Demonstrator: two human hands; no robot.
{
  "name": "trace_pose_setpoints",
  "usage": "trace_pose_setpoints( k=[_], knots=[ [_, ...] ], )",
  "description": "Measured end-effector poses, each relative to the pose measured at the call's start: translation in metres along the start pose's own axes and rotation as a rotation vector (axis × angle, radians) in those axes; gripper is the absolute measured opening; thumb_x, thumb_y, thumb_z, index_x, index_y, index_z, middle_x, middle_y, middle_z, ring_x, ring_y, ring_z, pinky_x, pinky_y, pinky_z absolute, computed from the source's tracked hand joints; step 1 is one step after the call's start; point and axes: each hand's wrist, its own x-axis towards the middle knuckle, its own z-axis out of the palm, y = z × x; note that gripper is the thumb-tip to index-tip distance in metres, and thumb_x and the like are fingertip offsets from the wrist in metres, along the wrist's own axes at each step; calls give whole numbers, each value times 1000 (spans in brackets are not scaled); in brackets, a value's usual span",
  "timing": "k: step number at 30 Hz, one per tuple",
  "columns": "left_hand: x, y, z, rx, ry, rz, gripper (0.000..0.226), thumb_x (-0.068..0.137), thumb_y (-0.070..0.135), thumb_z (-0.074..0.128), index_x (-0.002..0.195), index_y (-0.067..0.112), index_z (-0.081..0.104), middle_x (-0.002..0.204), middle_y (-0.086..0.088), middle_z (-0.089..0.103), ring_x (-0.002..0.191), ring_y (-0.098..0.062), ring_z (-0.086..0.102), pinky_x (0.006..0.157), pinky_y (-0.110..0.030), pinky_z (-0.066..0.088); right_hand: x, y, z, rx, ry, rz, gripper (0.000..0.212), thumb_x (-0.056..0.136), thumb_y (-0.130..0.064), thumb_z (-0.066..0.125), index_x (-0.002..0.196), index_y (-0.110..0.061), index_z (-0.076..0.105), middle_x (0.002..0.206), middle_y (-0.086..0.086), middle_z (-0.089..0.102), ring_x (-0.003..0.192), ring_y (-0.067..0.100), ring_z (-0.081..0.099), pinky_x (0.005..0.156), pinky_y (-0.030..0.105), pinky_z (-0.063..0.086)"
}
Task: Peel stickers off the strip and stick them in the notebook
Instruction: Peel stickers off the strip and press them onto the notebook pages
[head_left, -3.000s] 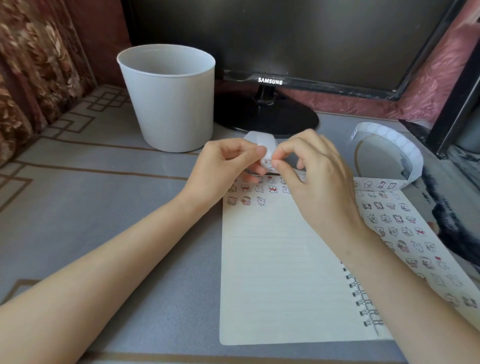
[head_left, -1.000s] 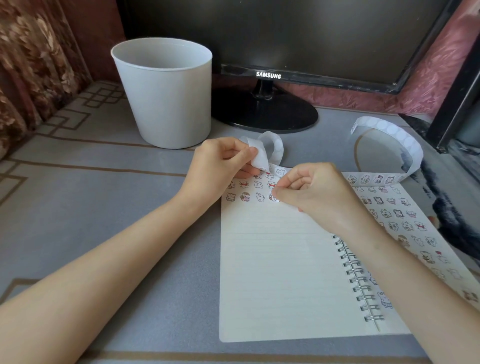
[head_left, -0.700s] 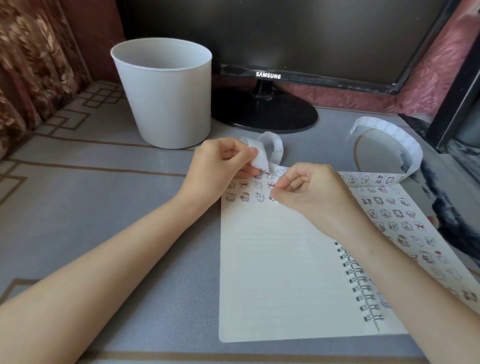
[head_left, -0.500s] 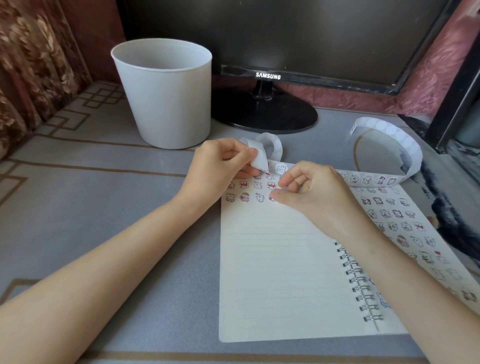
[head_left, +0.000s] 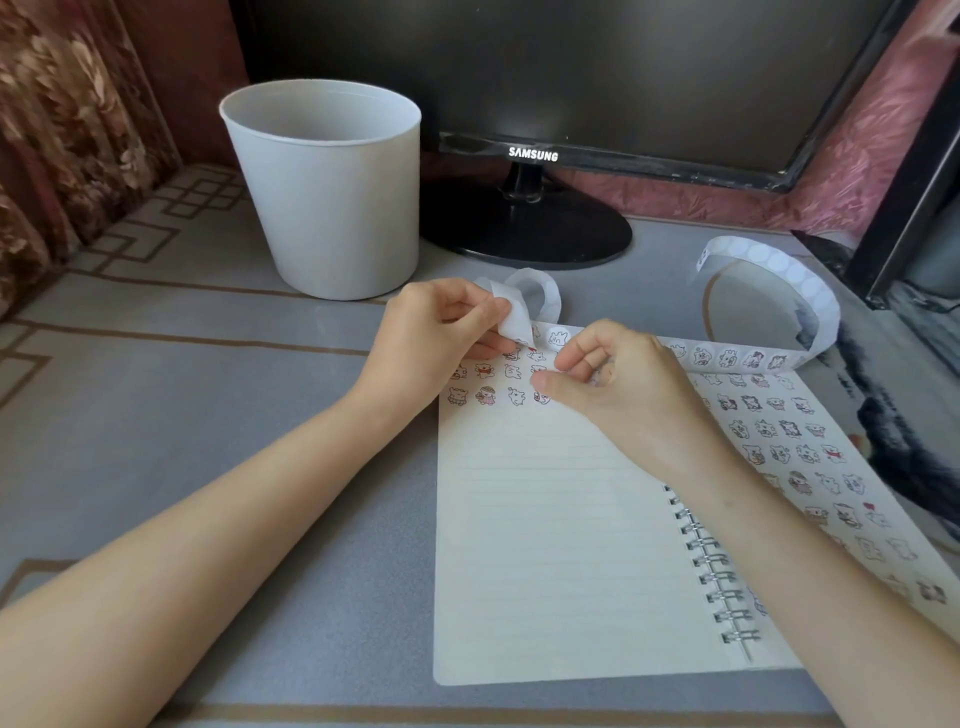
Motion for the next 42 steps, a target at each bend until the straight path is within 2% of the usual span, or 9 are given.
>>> trace_pose_setpoints(
  k=[4,11,13,17,20,27,33,39,42],
  knots=[
    [0,0,0,-1,-1,1,15,92,15,60,82,5,67,75,-7,73,73,-14,72,70,-21,57,1,1,2,-16,12,4,12,81,-25,72,84,-21,61,66,-12,56,58,0,49,62,26,39],
    [0,0,0,-9,-11,0,16,92,15,60,84,3,67,74,-6,73,71,-13,72,68,-19,56,-2,-1,-1,-21,-40,2,25,74,-36,78,87,-23,61,72,-11,57,57,-1,47,58,22,35],
    [0,0,0,-20,-16,0,16,92,15,60,83,3,67,74,-6,73,72,-14,72,69,-21,57,-1,1,-2,-20,-47,-2,19,77,-30,76,86,-23,61,72,-11,57,56,-2,47,58,21,36],
    [-1,2,0,-57,-9,25,18,93,16,59,83,3,64,75,-11,73,72,-18,72,70,-27,58,0,4,-2,25,0,-44,11,83,-21,69,80,-25,60,68,-11,58,53,0,50,58,20,40],
    [-3,6,1,-92,12,73,19,94,17,58,86,1,62,79,-19,71,72,-22,72,69,-31,59,-2,0,-3,209,66,-107,13,84,-18,69,79,-26,60,72,-9,62,55,10,58,55,15,41],
    [-6,11,4,-143,-16,113,22,94,15,57,91,-6,61,75,-15,71,68,-22,71,61,-29,57,0,-10,-6,244,194,-271,13,81,-17,72,88,-24,63,83,-11,67,60,13,60,63,28,48],
    [-8,14,6,-225,-63,87,19,94,13,57,88,-5,61,68,-10,69,64,-16,70,58,-22,55,1,-7,-2,178,208,-279,9,80,-19,73,86,-23,67,81,-13,68,68,6,59,64,20,46],
    [-8,17,6,-255,-106,82,17,95,15,54,85,3,61,74,-8,64,71,-18,70,59,-23,55,2,-8,-3,310,228,-256,8,82,-12,72,86,-18,69,81,-10,70,73,5,63,70,24,53],
    [-9,15,7,-225,-137,74,13,92,13,58,86,4,65,79,-12,68,75,-16,70,66,-24,57,4,-7,-4,358,213,-253,9,82,-9,71,84,-17,70,77,-10,69,71,2,64,65,18,49]
  ],
)
